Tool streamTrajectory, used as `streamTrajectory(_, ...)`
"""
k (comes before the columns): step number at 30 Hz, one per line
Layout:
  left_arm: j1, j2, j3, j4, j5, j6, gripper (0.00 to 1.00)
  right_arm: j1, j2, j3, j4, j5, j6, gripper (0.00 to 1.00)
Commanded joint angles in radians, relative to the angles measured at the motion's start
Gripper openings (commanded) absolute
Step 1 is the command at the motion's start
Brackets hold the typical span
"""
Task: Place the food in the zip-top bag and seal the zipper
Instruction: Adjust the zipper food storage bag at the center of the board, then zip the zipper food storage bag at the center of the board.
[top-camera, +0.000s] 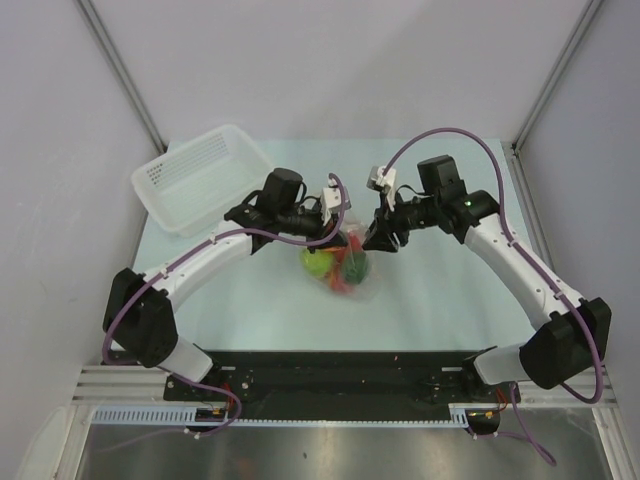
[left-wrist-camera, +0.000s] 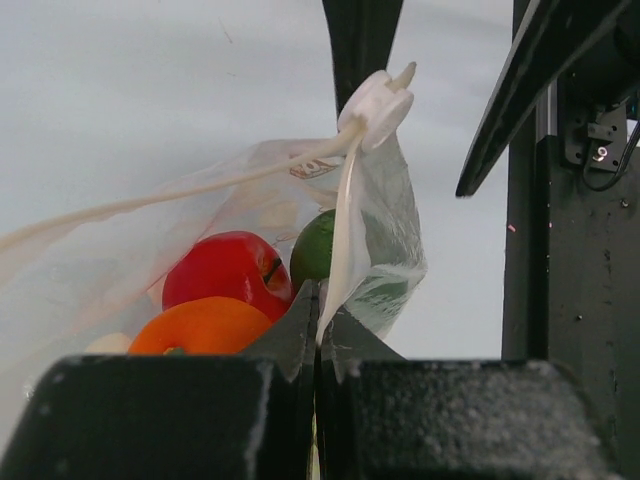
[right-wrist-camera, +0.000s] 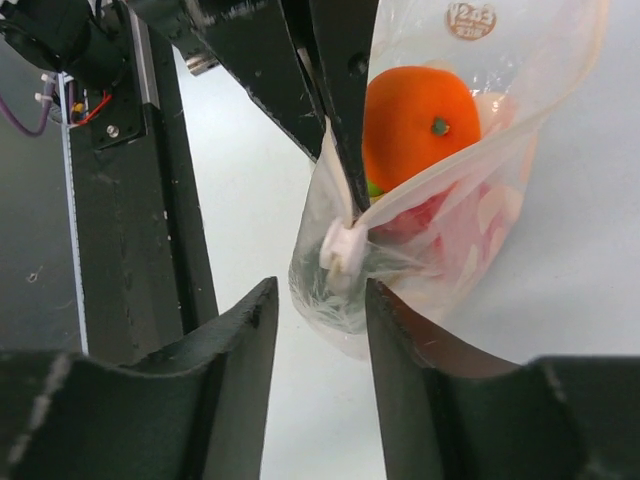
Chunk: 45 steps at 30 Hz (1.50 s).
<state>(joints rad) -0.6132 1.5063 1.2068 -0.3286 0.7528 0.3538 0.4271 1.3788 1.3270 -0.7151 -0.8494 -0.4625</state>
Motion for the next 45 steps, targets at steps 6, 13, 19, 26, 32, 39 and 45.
streamTrajectory(6,-0.002,-0.015,0.033,0.036,0.002,-0.056,0.00,0.027,-0.021,-0.063,0.216,0.053,-0.001,0.18)
streamTrajectory(13,-0.003,-0.031,0.011,0.013,-0.004,-0.056,0.00,0.032,-0.026,-0.063,0.233,0.042,-0.010,0.11)
streamTrajectory(19,-0.002,-0.035,0.016,0.007,-0.018,-0.064,0.04,0.035,-0.053,-0.063,0.198,0.033,-0.077,0.00)
streamTrajectory(26,0.021,-0.201,-0.033,0.092,-0.024,0.054,0.62,0.032,-0.070,-0.063,0.132,0.032,-0.171,0.00)
streamTrajectory(32,-0.025,-0.150,0.094,0.011,0.019,0.160,0.68,0.035,-0.073,-0.063,0.103,0.018,-0.222,0.00)
streamTrajectory(39,-0.105,-0.048,0.172,-0.027,-0.013,0.232,0.65,0.036,-0.083,-0.063,0.106,0.023,-0.222,0.00)
streamTrajectory(45,-0.123,-0.028,0.186,-0.030,-0.024,0.257,0.51,0.035,-0.092,-0.064,0.095,0.021,-0.225,0.00)
